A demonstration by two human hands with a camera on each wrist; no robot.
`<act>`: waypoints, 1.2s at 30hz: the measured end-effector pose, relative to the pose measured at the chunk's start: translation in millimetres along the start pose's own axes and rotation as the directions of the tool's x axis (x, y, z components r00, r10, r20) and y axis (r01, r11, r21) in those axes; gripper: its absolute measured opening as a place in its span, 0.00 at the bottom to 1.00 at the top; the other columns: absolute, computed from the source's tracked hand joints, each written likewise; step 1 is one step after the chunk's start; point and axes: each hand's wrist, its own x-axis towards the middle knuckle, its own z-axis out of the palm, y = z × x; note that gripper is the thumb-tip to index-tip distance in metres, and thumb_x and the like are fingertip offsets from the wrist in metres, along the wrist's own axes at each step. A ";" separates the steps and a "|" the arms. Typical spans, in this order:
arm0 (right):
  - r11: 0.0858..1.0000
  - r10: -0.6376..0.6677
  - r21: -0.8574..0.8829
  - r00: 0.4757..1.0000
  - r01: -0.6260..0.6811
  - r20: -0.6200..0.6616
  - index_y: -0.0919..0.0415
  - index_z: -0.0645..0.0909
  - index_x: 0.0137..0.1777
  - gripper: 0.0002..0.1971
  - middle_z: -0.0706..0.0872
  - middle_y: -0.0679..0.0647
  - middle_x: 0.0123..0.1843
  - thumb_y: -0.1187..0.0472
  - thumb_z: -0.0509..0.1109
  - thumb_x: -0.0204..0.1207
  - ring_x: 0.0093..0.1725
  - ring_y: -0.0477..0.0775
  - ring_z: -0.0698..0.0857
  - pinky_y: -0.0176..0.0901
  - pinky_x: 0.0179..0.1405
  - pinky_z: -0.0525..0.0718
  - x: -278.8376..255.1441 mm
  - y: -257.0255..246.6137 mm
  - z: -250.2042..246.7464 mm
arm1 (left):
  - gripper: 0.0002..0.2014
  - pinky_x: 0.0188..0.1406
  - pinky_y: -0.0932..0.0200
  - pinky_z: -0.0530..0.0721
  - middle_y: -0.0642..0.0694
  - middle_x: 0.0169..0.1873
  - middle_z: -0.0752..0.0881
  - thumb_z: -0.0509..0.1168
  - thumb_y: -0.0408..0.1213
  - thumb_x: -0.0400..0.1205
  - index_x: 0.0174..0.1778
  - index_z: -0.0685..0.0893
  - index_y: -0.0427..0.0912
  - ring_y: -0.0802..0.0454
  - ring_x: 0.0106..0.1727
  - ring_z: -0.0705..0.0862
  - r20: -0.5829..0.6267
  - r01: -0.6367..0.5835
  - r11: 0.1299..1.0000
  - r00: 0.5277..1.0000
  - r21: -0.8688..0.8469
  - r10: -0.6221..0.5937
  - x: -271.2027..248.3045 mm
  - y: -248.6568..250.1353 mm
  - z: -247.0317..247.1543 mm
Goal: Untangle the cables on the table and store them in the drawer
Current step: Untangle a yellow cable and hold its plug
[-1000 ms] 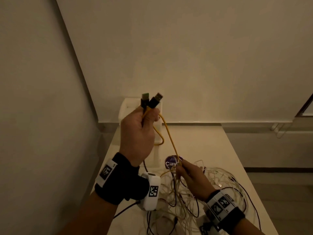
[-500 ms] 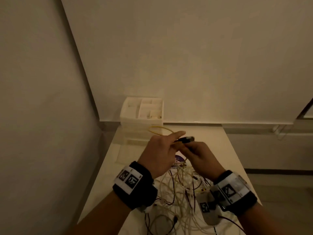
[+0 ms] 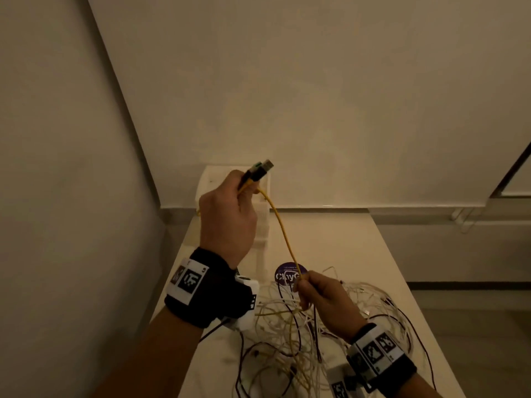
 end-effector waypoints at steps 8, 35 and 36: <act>0.986 0.063 -0.152 0.998 -0.062 0.002 0.58 0.81 0.44 0.11 0.84 0.48 0.35 0.67 0.60 0.84 0.36 0.41 0.82 0.30 0.41 0.79 -11.7 30.9 19.1 | 0.10 0.32 0.59 0.78 0.62 0.28 0.79 0.61 0.42 0.86 0.45 0.86 0.42 0.61 0.29 0.80 -0.152 0.175 0.976 0.969 -0.132 -0.195 -3.3 -19.6 -29.1; 0.988 -0.052 0.140 0.991 0.069 -0.122 0.50 0.87 0.58 0.15 0.79 0.53 0.27 0.60 0.59 0.83 0.26 0.52 0.73 0.42 0.28 0.74 -38.6 -47.7 8.4 | 0.05 0.29 0.70 0.74 0.60 0.29 0.85 0.70 0.37 0.80 0.41 0.88 0.41 0.62 0.32 0.82 0.510 0.133 0.988 0.857 -0.081 -0.073 -52.2 -19.0 -14.3; 0.988 -0.015 0.150 0.992 0.033 -0.123 0.51 0.88 0.54 0.14 0.78 0.53 0.27 0.60 0.59 0.83 0.25 0.52 0.71 0.43 0.27 0.71 -47.0 -42.4 8.6 | 0.04 0.30 0.70 0.75 0.60 0.30 0.86 0.70 0.36 0.80 0.41 0.89 0.42 0.61 0.33 0.83 0.480 0.146 0.984 0.874 -0.103 -0.079 -49.4 -20.6 -19.2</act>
